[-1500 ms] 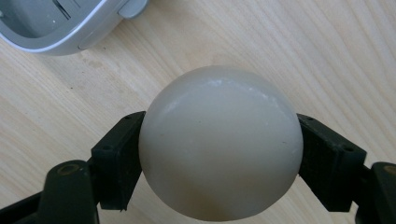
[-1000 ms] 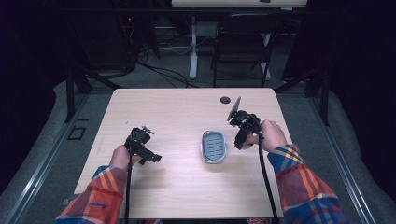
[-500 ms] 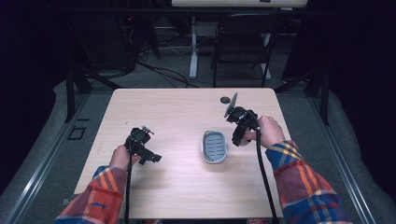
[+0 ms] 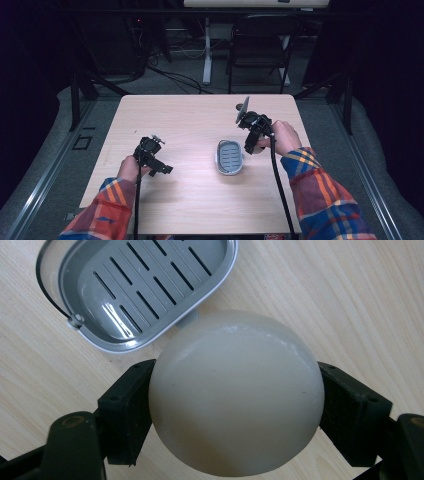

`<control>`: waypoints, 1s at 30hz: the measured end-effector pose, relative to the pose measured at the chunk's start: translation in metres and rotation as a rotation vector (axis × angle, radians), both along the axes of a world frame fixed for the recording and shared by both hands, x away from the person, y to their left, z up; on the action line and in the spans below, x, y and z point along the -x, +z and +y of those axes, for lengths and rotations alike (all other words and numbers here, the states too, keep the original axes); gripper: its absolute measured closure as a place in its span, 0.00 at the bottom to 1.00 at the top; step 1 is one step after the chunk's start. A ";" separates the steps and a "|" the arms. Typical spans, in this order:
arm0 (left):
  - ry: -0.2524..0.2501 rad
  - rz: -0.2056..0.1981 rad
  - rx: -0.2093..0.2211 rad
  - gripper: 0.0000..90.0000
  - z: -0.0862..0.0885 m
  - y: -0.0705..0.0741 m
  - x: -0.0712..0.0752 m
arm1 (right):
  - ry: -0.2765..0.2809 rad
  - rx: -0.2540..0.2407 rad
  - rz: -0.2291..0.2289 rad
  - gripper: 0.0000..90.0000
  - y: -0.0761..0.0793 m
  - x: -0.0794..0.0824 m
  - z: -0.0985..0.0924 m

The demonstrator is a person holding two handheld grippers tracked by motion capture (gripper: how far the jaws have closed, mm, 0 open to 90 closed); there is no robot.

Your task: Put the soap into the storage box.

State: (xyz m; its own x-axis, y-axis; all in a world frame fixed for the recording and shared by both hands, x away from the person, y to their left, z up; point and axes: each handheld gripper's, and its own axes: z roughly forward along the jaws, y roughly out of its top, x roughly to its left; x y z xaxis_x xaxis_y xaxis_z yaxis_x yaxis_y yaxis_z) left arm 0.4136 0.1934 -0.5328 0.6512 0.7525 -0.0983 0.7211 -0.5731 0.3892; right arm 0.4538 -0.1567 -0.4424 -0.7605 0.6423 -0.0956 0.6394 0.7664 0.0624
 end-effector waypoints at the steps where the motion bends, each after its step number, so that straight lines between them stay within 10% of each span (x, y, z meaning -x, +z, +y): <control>1: 0.000 -0.001 0.000 0.00 0.000 0.000 0.000 | -0.002 -0.004 -0.001 0.25 0.000 0.000 0.001; 30: 0.006 0.000 0.006 0.00 0.001 0.000 0.001 | 0.070 0.008 0.005 0.25 0.002 -0.006 0.039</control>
